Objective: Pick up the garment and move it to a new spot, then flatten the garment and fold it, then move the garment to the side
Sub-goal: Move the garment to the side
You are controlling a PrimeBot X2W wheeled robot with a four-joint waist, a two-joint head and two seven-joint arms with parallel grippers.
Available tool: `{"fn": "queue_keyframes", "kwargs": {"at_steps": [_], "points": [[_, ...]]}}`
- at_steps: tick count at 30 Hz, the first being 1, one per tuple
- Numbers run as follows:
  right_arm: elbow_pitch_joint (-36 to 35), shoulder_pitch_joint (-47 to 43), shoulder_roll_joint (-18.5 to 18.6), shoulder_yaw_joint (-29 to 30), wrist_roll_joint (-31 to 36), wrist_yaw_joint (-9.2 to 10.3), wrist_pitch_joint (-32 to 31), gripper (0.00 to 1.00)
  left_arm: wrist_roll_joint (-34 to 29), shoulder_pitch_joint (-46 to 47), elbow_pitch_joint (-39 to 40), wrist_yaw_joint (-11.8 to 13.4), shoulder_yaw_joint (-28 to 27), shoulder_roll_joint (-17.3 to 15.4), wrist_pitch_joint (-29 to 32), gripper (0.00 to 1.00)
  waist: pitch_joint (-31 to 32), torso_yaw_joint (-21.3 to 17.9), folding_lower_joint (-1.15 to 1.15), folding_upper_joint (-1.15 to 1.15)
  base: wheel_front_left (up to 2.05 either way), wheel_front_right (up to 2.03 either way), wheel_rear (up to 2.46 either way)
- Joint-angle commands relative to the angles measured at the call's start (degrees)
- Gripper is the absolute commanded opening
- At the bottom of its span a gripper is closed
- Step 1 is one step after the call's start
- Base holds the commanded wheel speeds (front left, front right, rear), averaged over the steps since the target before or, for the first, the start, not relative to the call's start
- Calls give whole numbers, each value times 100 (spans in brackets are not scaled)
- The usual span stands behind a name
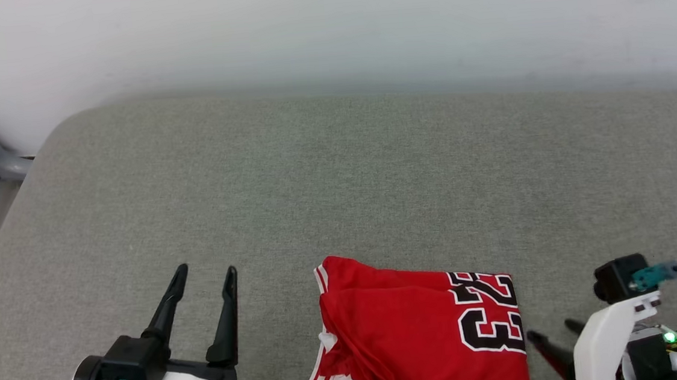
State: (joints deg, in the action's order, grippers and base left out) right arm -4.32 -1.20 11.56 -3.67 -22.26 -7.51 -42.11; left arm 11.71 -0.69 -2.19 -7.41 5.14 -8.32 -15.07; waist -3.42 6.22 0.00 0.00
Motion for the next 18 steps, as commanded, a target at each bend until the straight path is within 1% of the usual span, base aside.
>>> {"fn": "queue_keyframes", "kwargs": {"at_steps": [1,3,6,8,13,18], "points": [[-72,83,-35,-17,-20,5,-192,100,-3,63,-13,-6,22,7,-12,100,-49,50,0,0,0,0,0],[-183,147,-98,-2,-76,5,-762,100,22,140,-28,-7,84,-17,-12,100,-121,117,0,0,0,0,0],[-178,205,-191,12,-24,5,-1305,100,55,235,-38,-8,145,-47,-12,100,-241,230,0,0,0,0,0],[-120,272,-263,64,81,5,-1559,100,51,292,-47,-8,200,-62,-12,100,-327,304,0,0,0,0,0],[143,405,-426,150,309,5,-1843,100,98,413,-65,-8,251,-82,-12,100,-506,493,0,0,0,0,0],[455,477,-550,76,354,5,-1849,100,112,499,-71,-8,277,-80,-12,100,-641,615,0,0,0,0,0]]}}
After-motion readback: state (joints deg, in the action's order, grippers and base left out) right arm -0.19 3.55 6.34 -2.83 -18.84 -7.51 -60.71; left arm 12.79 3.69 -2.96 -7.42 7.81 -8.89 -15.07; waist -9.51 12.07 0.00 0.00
